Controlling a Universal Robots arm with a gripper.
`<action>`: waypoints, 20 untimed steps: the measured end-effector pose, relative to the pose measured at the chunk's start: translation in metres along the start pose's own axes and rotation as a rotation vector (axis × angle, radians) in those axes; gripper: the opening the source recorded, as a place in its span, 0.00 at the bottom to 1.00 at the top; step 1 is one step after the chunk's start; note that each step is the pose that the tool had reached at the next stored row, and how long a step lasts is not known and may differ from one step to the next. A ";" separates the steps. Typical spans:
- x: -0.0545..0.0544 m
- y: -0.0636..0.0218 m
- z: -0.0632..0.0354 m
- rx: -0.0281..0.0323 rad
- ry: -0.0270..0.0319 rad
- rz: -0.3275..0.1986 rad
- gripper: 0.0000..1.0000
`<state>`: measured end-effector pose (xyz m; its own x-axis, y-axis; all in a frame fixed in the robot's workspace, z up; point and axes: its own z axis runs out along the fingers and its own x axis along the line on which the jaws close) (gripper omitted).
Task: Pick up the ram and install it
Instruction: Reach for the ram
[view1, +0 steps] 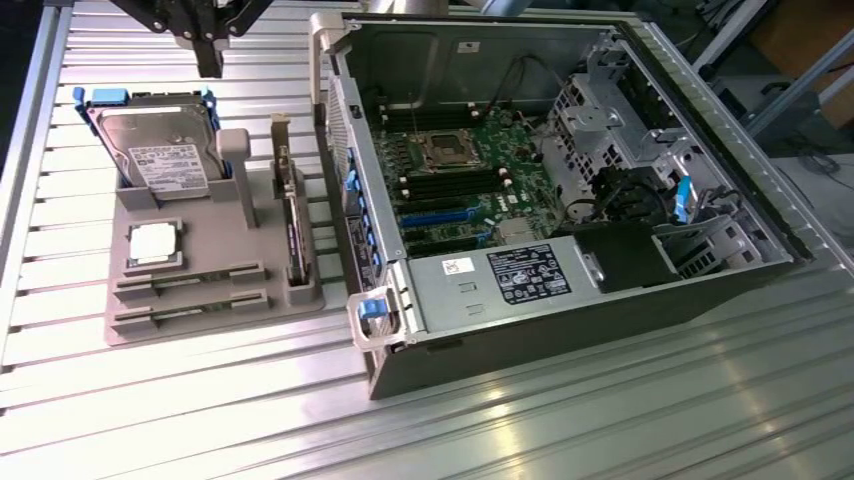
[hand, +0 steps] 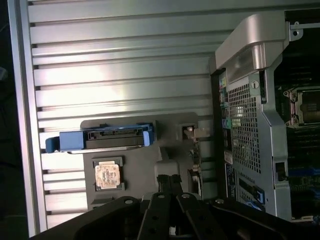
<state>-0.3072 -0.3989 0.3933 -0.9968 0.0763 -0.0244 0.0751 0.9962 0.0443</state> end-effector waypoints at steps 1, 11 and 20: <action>0.003 -0.0002 0.0000 0.0000 -0.0001 0.000 0.11; 0.024 -0.0018 -0.0006 0.0000 0.0000 0.000 0.11; 0.054 -0.0041 -0.0015 0.0001 0.0001 0.000 0.11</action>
<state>-0.3614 -0.3989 0.3933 -0.9968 0.0762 -0.0244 0.0751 0.9962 0.0443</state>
